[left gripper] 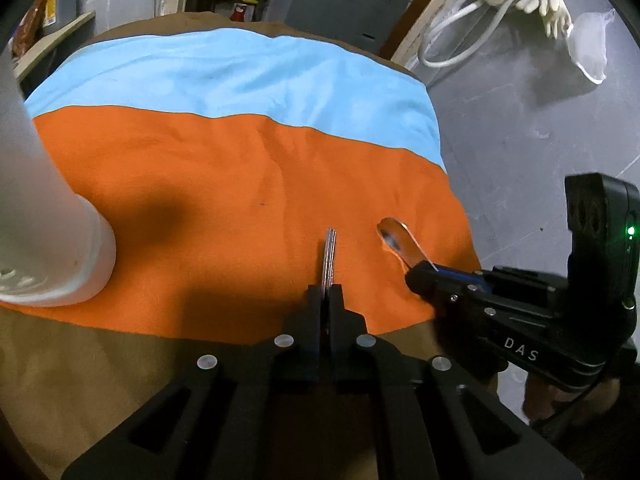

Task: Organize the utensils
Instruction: 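Lift the fork and knife with both tools and carry them over the caddy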

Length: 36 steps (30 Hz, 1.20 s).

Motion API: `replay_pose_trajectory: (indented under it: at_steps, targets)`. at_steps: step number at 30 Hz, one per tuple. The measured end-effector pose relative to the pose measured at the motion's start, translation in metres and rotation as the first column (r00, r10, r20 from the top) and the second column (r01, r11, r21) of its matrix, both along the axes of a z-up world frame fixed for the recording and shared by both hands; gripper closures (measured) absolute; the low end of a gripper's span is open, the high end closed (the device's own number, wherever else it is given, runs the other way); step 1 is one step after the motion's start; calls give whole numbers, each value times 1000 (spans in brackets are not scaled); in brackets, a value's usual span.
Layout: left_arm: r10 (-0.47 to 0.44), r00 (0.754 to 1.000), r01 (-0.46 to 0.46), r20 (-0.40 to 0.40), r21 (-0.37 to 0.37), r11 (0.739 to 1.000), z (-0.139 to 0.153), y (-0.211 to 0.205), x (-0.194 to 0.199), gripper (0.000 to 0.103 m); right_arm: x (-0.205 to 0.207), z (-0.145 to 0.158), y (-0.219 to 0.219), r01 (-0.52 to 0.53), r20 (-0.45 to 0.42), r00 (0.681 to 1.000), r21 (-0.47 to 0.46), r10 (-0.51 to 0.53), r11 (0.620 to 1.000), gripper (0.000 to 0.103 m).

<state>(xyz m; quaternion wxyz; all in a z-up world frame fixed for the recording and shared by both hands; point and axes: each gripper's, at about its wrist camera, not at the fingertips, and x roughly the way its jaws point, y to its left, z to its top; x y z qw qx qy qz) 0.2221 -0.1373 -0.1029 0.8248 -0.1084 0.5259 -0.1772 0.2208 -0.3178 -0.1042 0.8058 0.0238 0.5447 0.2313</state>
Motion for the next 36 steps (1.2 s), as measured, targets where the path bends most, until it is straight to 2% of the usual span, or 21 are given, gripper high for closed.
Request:
replay_pose_trajectory:
  at_steps: [1,3,5,9,11,14,21,26,28,32,36]
  targets:
    - [8,1000,-8,12,3,1000,1,0,-3,103,-2,1,-2,20,6,1000,18,-20,1000,102]
    - [22,998,-23,59,29,999,5,-1,-10,103,-7,7,-11,86,40,995,111,-91,990,102]
    - [41,992,-48,123,56,997,10,0,-21,103,-15,14,-22,136,111,980,221,-163,966,102]
    - [79,962,-99,261,64,993,29,11,-44,103,-32,26,-34,164,237,930,412,-280,896,101]
    - [103,941,-132,321,70,989,42,17,-55,103,-37,32,-33,160,284,906,460,-315,873,101]
    - [132,915,-169,382,65,984,60,26,-64,103,-44,48,-23,122,367,870,488,-330,864,101]
    - [201,849,-229,488,-3,974,100,52,-83,103,-46,92,5,15,503,797,538,-335,843,101]
    - [220,813,-242,539,-30,970,132,69,-96,103,-49,125,24,-35,575,752,522,-322,852,101]
    - [236,793,-264,562,-32,964,149,81,-103,103,-52,139,31,-67,594,744,522,-306,850,101]
    - [304,773,-319,557,-74,945,174,112,-106,103,-58,158,46,-122,597,749,550,-287,826,101]
    - [390,724,-399,569,-116,910,200,154,-107,103,-60,171,68,-166,593,755,584,-278,794,101]
